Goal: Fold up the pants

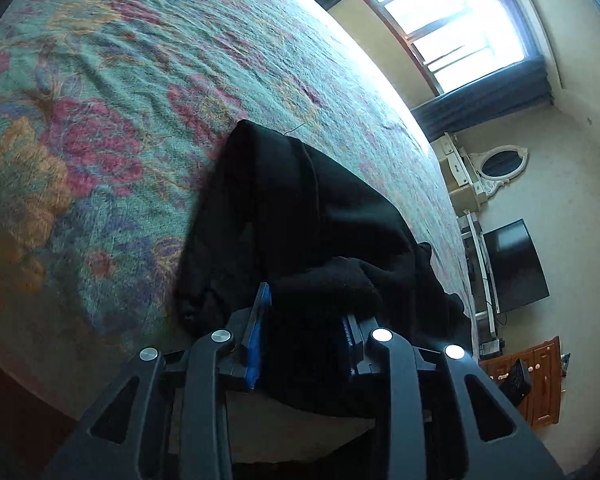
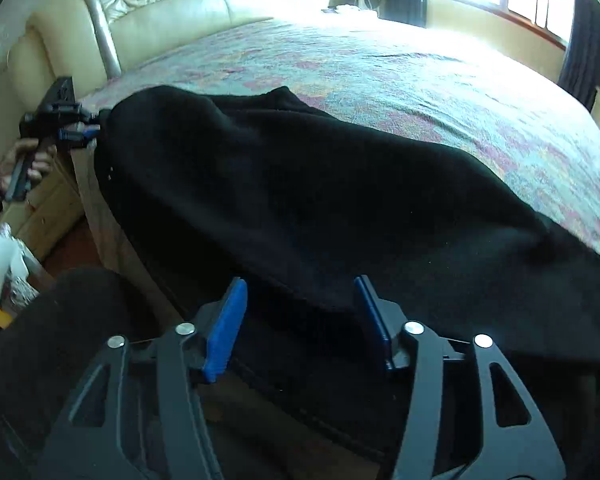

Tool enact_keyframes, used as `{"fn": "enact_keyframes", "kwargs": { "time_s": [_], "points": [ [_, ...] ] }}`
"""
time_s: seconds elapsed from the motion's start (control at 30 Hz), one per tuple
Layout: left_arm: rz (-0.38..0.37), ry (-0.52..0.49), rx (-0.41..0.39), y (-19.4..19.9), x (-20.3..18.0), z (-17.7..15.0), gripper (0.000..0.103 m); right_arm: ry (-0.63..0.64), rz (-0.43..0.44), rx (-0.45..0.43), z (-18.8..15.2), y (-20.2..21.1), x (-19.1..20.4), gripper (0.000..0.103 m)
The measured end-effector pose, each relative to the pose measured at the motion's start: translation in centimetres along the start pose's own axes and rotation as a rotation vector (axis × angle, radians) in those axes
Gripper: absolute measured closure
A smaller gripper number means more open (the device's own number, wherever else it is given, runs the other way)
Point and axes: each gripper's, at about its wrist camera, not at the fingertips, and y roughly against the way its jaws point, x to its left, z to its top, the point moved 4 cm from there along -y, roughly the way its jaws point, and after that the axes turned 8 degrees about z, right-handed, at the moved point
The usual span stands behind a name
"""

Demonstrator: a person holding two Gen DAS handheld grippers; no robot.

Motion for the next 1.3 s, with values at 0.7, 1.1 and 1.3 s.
{"fn": "enact_keyframes", "kwargs": {
  "time_s": [0.7,1.1,1.3],
  "points": [
    [-0.111,0.341,-0.252,3.4,-1.2,-2.1,0.038,-0.976,0.508,-0.300,-2.8,-1.2,-2.9,0.026],
    [-0.047,0.357,-0.206,-1.6,-1.5,-1.1,0.076,-1.057,0.506,-0.341,-3.9,-2.0,-2.5,0.025],
    [-0.051,0.412,-0.218,-1.8,-0.2,-1.7,0.093,-1.109,0.503,-0.382,-4.2,-2.0,-2.8,0.025]
  ]
}}
